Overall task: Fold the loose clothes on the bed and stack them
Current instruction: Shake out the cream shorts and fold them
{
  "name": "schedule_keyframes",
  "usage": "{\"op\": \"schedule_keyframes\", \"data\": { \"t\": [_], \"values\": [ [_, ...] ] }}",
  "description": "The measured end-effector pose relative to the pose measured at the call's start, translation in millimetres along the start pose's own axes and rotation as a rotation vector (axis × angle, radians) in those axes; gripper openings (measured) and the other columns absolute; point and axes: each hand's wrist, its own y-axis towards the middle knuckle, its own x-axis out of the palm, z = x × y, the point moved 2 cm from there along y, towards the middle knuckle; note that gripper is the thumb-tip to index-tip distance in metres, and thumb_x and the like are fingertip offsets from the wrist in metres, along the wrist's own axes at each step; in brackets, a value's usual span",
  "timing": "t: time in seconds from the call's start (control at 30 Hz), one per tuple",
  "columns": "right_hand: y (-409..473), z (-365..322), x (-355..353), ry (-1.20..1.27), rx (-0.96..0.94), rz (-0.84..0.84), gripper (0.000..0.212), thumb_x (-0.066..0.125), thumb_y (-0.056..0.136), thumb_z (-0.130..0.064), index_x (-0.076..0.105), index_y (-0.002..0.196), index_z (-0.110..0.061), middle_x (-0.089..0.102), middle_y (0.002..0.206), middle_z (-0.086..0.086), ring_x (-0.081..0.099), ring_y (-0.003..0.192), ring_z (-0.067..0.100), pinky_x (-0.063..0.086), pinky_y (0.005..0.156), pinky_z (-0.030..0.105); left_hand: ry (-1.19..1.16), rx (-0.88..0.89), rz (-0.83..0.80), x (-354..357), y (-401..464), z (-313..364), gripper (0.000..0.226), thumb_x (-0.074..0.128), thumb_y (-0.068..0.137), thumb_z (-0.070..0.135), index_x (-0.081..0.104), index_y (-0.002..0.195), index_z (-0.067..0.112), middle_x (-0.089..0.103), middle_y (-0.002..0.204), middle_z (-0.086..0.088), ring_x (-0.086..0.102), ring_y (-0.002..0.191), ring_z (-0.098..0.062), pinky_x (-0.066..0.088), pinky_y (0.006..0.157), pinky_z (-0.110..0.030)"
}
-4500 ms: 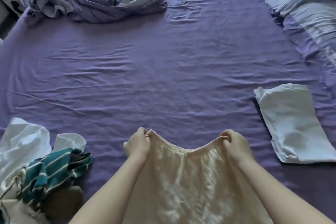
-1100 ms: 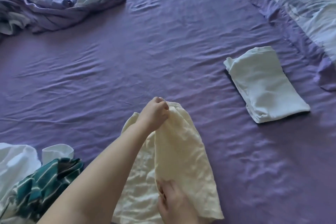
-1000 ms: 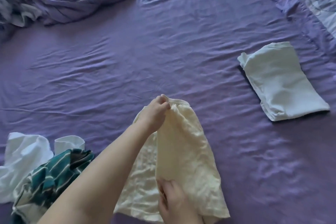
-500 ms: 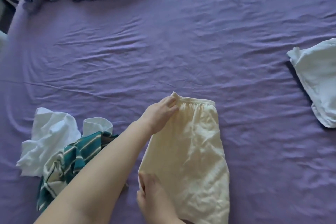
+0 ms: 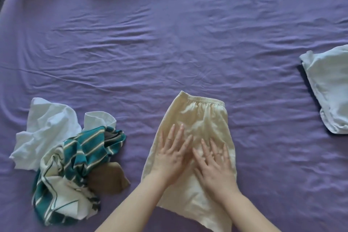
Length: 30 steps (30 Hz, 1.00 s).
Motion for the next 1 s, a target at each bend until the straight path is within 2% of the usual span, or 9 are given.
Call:
{"op": "schedule_keyframes", "data": {
  "t": [0.07,0.17,0.23,0.3,0.4,0.57,0.7,0.83,1.0],
  "values": [
    [0,11,4,-0.075,-0.003,-0.098,0.058,0.035,0.080,-0.053,0.056,0.128,-0.030,0.051,0.138,0.006,0.041,0.131,0.031,0.007,0.107,0.049,0.054,-0.047,-0.142,8,-4,-3,0.060,0.021,0.089,0.059,0.021,0.146,0.041,0.006,0.157,-0.001,0.016,0.144,-0.032,0.005,0.112,-0.055],
    [-3,15,3,-0.108,-0.049,-0.129,0.063,0.060,0.073,-0.056,0.056,0.129,-0.027,0.050,0.139,0.008,0.045,0.129,0.035,0.009,0.106,0.051,0.015,-0.085,-0.251,17,-5,-6,0.064,0.015,0.091,0.066,-0.023,0.138,0.045,-0.041,0.142,0.009,-0.020,0.144,-0.027,-0.019,0.110,-0.053],
    [-10,10,-2,-0.062,-0.087,-0.128,0.072,0.074,0.064,-0.052,0.057,0.128,-0.025,0.050,0.138,0.011,0.045,0.128,0.036,0.015,0.104,0.054,-0.013,-0.086,-0.229,9,-7,-5,0.070,0.027,0.090,0.065,-0.006,0.146,0.041,-0.029,0.150,0.003,-0.012,0.145,-0.030,-0.011,0.113,-0.056],
    [-26,3,-3,-0.050,-0.171,-0.118,0.069,0.076,0.063,-0.045,0.059,0.126,-0.023,0.053,0.136,0.012,0.045,0.129,0.035,0.020,0.102,0.055,0.032,-0.007,-0.150,-6,-14,-1,0.069,0.053,0.083,0.060,0.038,0.143,0.030,0.017,0.157,-0.011,0.020,0.143,-0.034,0.019,0.113,-0.059],
    [-52,-5,1,-0.030,-0.266,-0.114,0.058,0.080,0.061,-0.032,0.066,0.116,-0.023,0.058,0.131,0.008,0.050,0.126,0.030,0.023,0.101,0.053,0.065,0.310,0.029,-9,-35,12,0.035,0.071,0.071,0.034,0.070,0.105,0.023,0.064,0.119,-0.007,0.057,0.114,-0.031,0.050,0.092,-0.043],
    [-81,-6,12,0.020,-0.311,-0.160,0.054,0.081,0.049,-0.053,0.068,0.098,-0.034,0.063,0.124,-0.001,0.055,0.121,0.022,0.024,0.106,0.046,0.022,0.403,-0.179,-1,-64,24,0.025,0.080,0.050,0.032,0.059,0.064,0.028,0.058,0.075,0.008,0.057,0.068,-0.014,0.044,0.058,-0.021],
    [-80,-4,15,0.013,-0.334,-0.219,0.072,0.080,0.035,-0.059,0.069,0.100,-0.030,0.062,0.125,-0.002,0.057,0.120,0.022,0.047,0.098,0.048,-0.042,0.338,-0.294,6,-78,20,0.047,0.066,0.064,0.054,0.058,0.096,0.021,0.054,0.109,-0.002,0.051,0.102,-0.023,0.047,0.081,-0.032],
    [-70,-4,13,0.023,-0.337,-0.119,0.059,0.083,0.034,-0.037,0.074,0.089,-0.019,0.069,0.111,-0.003,0.065,0.107,0.021,0.055,0.084,0.044,0.091,0.371,-0.475,12,-84,20,0.077,0.065,0.072,0.054,0.037,0.130,0.012,0.029,0.141,-0.012,0.023,0.134,-0.029,0.025,0.109,-0.039],
    [-58,1,5,0.211,-0.283,-0.113,0.025,0.076,0.053,-0.025,0.068,0.075,-0.017,0.070,0.099,-0.006,0.064,0.104,0.021,0.053,0.083,0.035,0.051,0.348,-0.417,3,-74,27,0.030,0.046,0.085,0.015,0.050,0.114,0.007,0.044,0.126,-0.014,0.039,0.118,-0.031,0.041,0.092,-0.041]
  ]
}}
